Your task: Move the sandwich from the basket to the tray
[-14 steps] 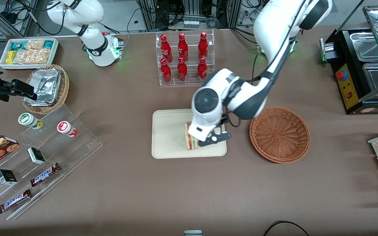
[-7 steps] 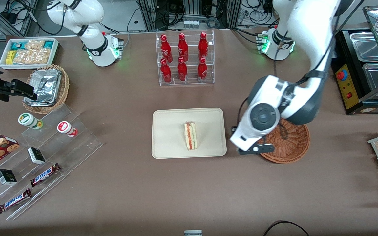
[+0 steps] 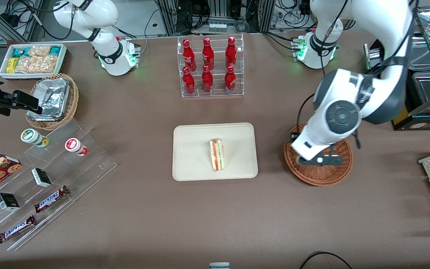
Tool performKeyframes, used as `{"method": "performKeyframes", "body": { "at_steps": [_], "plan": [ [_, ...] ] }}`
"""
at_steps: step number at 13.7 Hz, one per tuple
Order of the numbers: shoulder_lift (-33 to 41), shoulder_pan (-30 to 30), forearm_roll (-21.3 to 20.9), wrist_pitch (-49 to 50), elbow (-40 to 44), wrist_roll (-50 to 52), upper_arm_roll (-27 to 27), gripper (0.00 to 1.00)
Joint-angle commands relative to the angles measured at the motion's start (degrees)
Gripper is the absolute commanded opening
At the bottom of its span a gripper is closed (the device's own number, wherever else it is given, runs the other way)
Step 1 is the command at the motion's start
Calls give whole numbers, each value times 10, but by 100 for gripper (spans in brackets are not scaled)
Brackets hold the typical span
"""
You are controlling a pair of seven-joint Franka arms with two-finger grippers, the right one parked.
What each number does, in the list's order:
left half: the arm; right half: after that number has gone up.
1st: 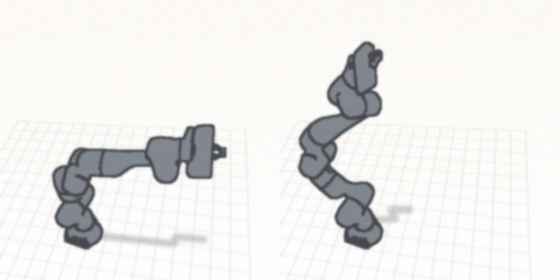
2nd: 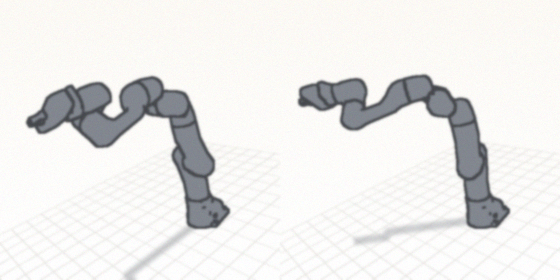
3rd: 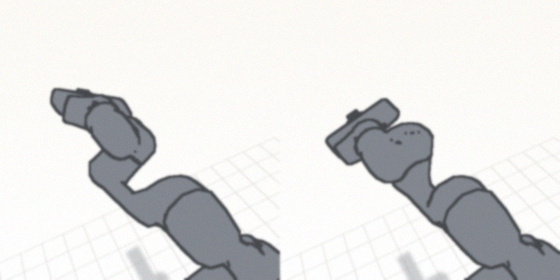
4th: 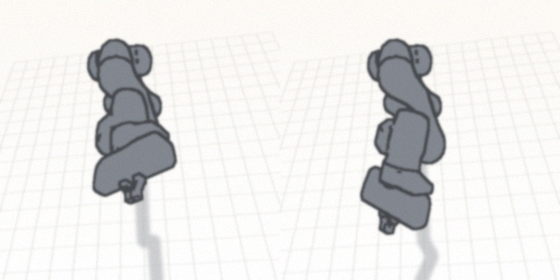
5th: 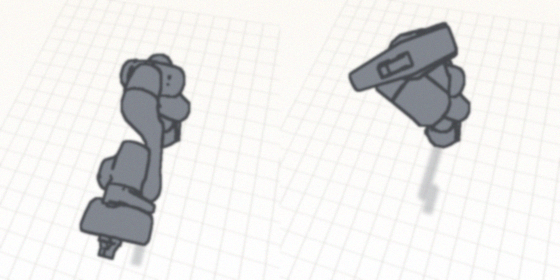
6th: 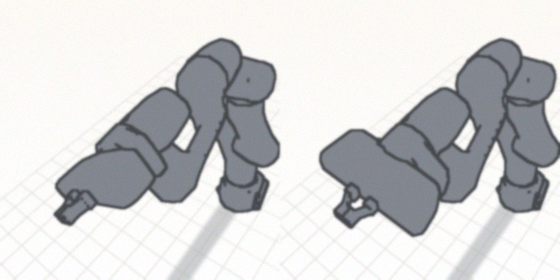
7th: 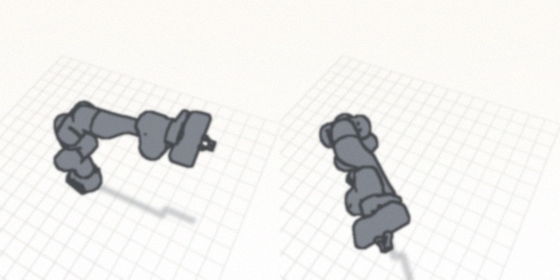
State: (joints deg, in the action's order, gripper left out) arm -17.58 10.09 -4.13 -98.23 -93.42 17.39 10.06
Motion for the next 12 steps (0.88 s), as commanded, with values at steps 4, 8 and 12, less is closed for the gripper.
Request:
{"method": "performKeyframes", "body": {
  "at_steps": [4,8,12],
  "plan": [
    [112,-60,25,65,-40,-153,-27,100],
    [163,-61,31,105,-34,-216,-69,100],
    [193,-80,24,147,-10,-237,-79,100]
  ]
}}
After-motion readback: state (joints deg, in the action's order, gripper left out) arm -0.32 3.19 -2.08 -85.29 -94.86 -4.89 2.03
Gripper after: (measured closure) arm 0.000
